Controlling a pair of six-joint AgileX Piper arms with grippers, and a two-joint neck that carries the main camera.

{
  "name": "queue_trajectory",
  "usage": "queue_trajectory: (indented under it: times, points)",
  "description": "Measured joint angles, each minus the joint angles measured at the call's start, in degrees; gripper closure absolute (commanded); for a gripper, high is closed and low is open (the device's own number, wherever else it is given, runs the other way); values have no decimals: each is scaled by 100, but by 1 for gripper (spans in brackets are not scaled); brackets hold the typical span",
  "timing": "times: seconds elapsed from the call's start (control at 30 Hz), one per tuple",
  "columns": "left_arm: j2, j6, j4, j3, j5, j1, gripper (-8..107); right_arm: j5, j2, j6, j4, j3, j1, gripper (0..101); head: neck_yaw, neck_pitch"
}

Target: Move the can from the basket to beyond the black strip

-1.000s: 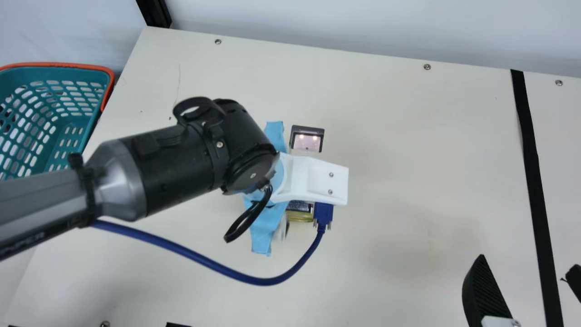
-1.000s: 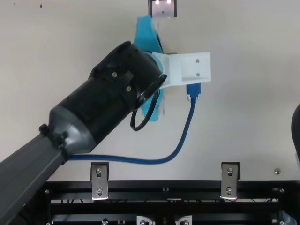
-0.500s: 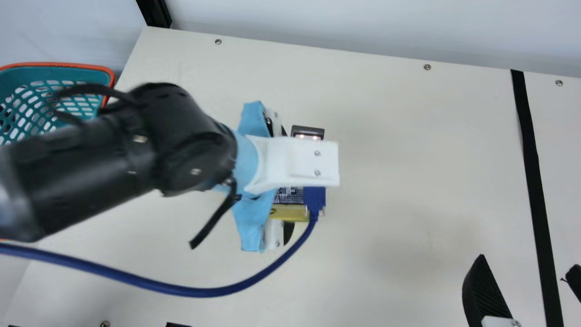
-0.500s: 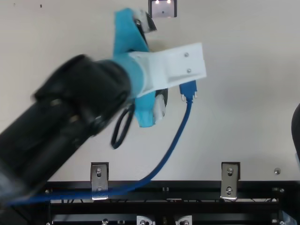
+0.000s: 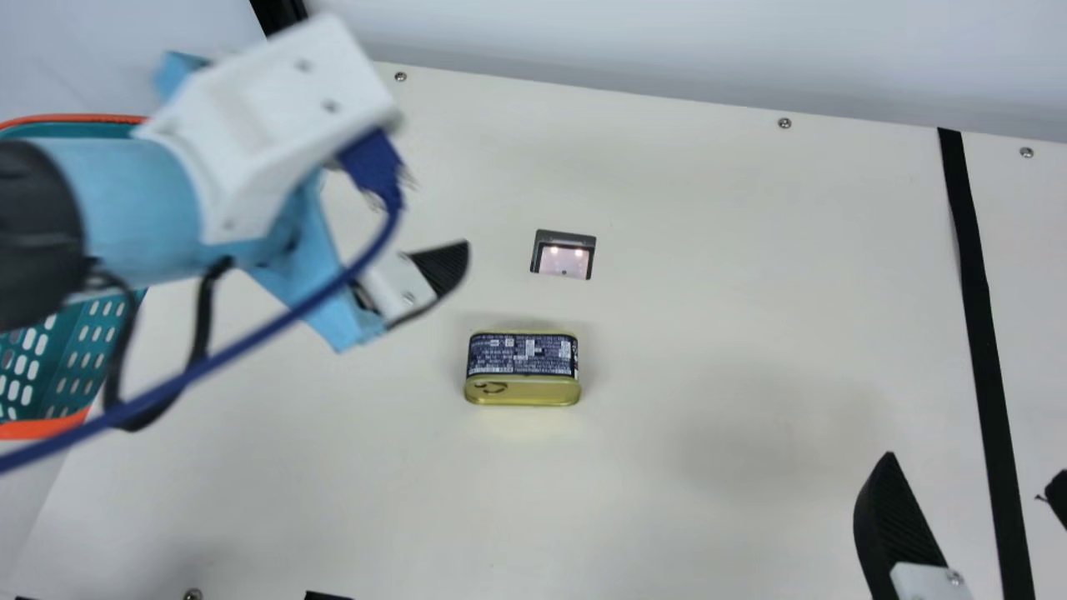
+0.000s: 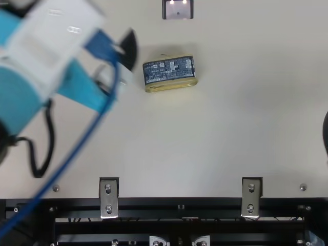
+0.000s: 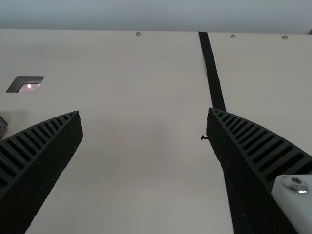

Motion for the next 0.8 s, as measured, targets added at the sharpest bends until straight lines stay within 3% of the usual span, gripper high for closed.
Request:
queue_trajectory:
  times: [0.37,0.53,0.8]
  points:
    - [-1234,-2166,1129,1366,-575,1110,9,-907,1480,8,-261,-961,93,0,0,0]
    - [-1677,-2839,1403,1972,-663,1454,9,-1002,2198,-324,-12,-1424,56,0,0,0]
    - [-1704,-2943,1403,2047,-676,1454,9,-791,3243,-1436,859,-2051,-289,0,0,0]
